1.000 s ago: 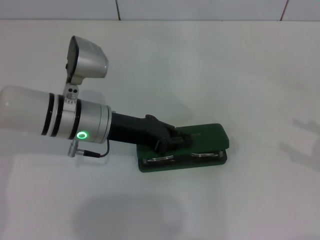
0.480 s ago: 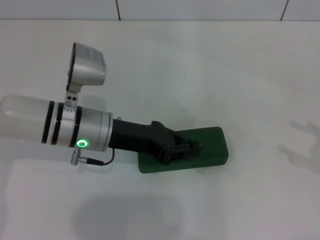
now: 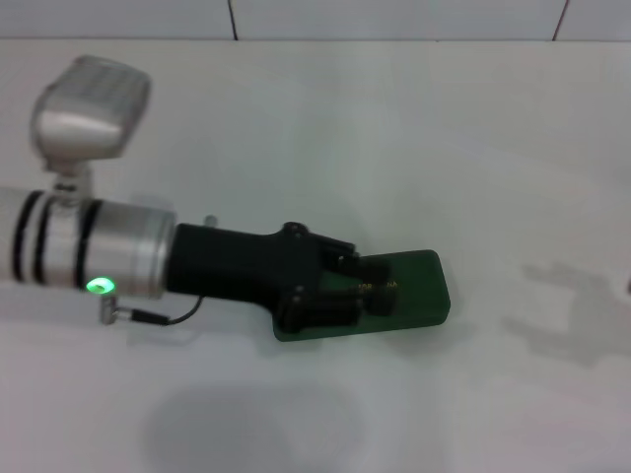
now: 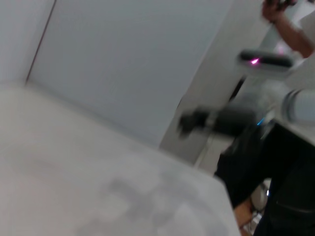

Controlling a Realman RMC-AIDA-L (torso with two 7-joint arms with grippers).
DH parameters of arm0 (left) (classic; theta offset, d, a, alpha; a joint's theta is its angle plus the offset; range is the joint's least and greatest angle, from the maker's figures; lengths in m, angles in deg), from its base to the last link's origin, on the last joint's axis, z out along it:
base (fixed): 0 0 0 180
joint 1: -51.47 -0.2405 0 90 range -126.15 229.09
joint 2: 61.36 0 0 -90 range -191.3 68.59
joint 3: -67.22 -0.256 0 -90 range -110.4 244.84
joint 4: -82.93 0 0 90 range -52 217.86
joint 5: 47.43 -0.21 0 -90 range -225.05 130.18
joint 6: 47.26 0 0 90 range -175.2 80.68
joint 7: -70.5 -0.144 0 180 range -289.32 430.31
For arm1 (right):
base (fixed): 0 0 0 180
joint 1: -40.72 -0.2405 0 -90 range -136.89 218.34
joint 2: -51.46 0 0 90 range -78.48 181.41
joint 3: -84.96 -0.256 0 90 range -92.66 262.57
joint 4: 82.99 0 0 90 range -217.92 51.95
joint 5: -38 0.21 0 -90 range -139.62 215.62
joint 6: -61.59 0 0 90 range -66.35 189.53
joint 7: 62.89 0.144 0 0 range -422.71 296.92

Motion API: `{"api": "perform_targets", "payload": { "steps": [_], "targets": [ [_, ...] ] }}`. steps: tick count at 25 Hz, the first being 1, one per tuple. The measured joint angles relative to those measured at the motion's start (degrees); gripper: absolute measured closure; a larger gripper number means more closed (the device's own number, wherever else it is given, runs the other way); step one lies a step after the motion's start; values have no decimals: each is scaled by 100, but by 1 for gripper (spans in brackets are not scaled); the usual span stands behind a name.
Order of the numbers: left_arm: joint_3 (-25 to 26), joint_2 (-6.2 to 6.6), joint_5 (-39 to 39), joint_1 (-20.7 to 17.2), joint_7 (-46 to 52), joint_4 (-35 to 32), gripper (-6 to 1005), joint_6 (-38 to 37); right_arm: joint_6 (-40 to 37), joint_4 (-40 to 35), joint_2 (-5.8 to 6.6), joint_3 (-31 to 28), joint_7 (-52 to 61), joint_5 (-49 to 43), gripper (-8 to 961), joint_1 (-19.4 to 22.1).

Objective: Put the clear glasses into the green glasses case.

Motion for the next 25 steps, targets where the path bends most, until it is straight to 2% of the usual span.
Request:
{"api": "perform_targets", "payload": {
  "steps": [4,9,15,23,25],
  "targets": [
    [8,46,688,-536,-441,-326,661,-561,146,497,-26,480,-301,10,175,-215],
    [-23,153,913,-762,-560,-450,419,-868,455,893,-118,1078,-587,26,175,-415],
    [-17,266,677,-808,-571,-791,291,-1067,572,1195,-167,1639,-630,207,175,-640],
    [166,403,457,-965,-627,-862,120,-1070,839,1119,-179,2611,-660,854,174,-596],
    [218,430,475,-1008,-654,-863,120,-1085,895,1106,-178,2749,-686,946,174,-606]
  ]
}}
